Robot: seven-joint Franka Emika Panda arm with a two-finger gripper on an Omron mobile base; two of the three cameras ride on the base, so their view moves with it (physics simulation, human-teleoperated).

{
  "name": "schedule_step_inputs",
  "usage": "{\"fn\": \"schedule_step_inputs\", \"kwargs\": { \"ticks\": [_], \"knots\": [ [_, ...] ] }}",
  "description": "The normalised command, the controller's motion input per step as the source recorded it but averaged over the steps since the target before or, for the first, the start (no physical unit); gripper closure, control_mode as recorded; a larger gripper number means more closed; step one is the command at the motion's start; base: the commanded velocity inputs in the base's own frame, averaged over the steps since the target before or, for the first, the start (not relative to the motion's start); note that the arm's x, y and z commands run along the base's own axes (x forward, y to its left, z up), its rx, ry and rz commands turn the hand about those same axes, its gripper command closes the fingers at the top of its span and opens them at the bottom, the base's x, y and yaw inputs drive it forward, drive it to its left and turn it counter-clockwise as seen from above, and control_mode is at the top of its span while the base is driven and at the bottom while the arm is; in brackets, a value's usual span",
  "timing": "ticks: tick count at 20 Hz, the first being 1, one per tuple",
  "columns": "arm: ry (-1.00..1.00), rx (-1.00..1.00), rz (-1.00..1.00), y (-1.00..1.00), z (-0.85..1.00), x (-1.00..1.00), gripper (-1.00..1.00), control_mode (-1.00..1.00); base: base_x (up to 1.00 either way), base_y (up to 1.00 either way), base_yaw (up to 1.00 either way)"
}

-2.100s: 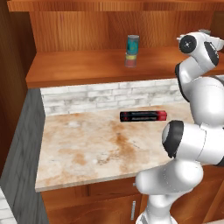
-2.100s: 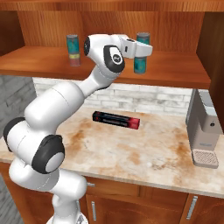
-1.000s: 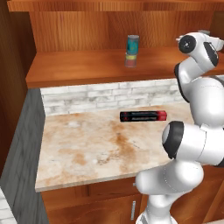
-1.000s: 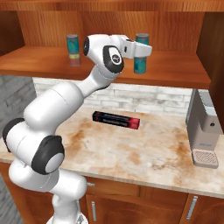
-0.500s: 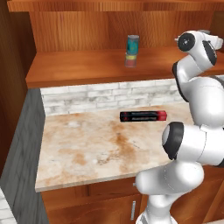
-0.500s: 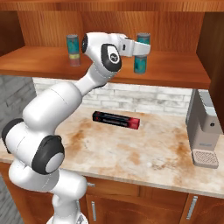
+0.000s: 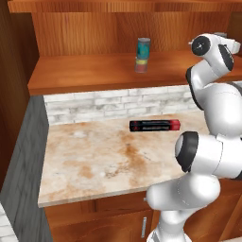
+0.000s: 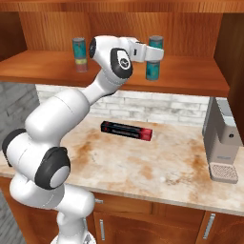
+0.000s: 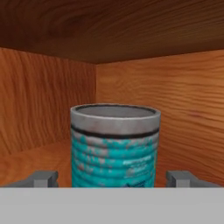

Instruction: Stack two cans on top of the other two cans in the cabinet.

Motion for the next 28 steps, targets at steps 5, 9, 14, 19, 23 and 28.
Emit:
{"fn": "schedule_step_inputs", "kwargs": {
  "ticks": [5, 9, 14, 19, 23, 28],
  "knots": [
    [0.0, 0.0, 0.0, 0.04, -0.02, -0.07, -1.0, -1.0, 0.0, 0.0, 0.0],
    [-0.02, 0.0, 0.0, 0.14, -0.03, -0.22, -1.0, -1.0, 0.0, 0.0, 0.0],
    [-0.01, 0.0, 0.0, 0.18, -0.06, -0.17, -1.0, -1.0, 0.0, 0.0, 0.0],
    [0.0, 0.0, 0.0, 0.26, -0.01, -0.26, -1.0, -1.0, 0.0, 0.0, 0.0],
    [0.03, 0.0, 0.01, 0.34, 0.0, -0.37, -1.0, -1.0, 0.0, 0.0, 0.0],
    [0.13, 0.03, 0.18, 0.34, 0.0, -0.51, -1.0, -1.0, 0.0, 0.0, 0.0]
  ]
}}
